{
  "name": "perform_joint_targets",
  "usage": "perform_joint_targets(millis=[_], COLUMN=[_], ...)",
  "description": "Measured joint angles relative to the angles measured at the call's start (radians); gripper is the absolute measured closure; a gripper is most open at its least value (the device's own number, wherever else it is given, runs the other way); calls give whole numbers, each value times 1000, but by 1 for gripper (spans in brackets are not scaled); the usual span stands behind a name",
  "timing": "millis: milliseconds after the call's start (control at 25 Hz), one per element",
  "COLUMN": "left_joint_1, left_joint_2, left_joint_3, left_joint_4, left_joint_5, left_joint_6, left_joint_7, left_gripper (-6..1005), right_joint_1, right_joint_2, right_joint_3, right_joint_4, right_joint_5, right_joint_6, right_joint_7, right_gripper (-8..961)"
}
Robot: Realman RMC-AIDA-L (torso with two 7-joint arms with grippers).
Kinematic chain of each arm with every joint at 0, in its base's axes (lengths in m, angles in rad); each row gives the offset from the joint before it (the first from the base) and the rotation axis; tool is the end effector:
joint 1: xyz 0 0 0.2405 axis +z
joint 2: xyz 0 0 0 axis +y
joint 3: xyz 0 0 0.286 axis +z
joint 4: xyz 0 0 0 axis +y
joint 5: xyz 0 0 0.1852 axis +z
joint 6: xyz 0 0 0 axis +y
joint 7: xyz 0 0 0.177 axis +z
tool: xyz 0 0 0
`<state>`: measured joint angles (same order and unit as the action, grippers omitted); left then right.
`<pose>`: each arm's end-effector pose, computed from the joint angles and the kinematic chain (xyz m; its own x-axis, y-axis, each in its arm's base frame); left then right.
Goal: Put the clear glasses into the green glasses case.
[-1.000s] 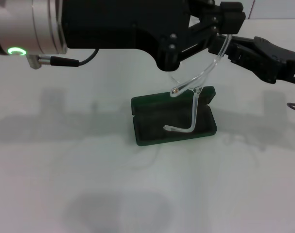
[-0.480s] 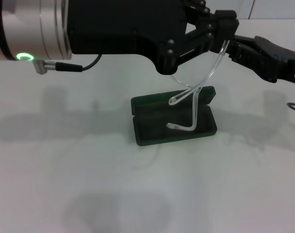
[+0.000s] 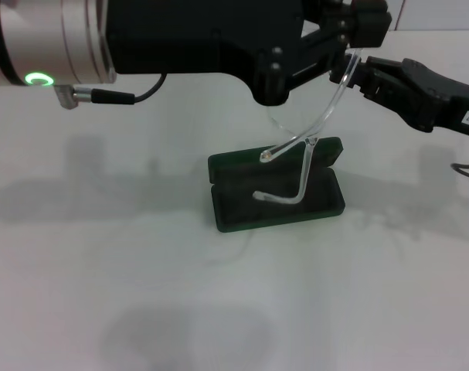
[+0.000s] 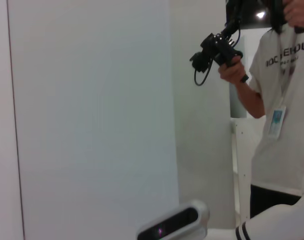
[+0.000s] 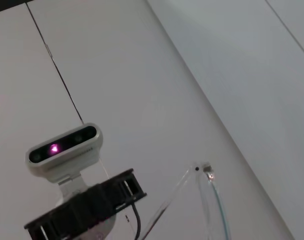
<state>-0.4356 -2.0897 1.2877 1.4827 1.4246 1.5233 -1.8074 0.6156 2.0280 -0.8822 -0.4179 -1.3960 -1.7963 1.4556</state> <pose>-0.0677 0.2920 0.0044 0.7417 -0.0557 0.6684 -0.0038 -0.9969 -0.0789 0.1697 0.3341 -0.0075 0.4199 -0.3476 -0.8384 -0.3596 -0.9119 0.1980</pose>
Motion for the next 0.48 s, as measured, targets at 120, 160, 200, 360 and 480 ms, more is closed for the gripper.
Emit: perform_joint_targets(millis=[120, 160, 200, 360, 480], left_joint_1=[0, 0, 0, -3, -7], left_joint_2=[1, 0, 0, -1, 0], left_joint_3=[2, 3, 3, 4, 4], left_joint_4=[0, -1, -3, -14, -22], left_joint_5=[-1, 1, 2, 8, 9], left_joint_6=[0, 0, 0, -2, -5], left_joint_7=[-1, -1, -1, 3, 5], left_gripper=[950, 950, 950, 950, 950], right_joint_1=[11, 18, 25, 48, 52], right_joint_2=[0, 0, 0, 0, 0], right_joint_3=[-7, -10, -11, -15, -41], right_joint_4=[3, 9, 14, 31, 31], right_joint_5=[0, 1, 2, 6, 37], right_joint_6=[6, 8, 9, 5, 2], right_joint_7=[-8, -10, -11, -14, -15], right_gripper=[898, 898, 898, 898, 898])
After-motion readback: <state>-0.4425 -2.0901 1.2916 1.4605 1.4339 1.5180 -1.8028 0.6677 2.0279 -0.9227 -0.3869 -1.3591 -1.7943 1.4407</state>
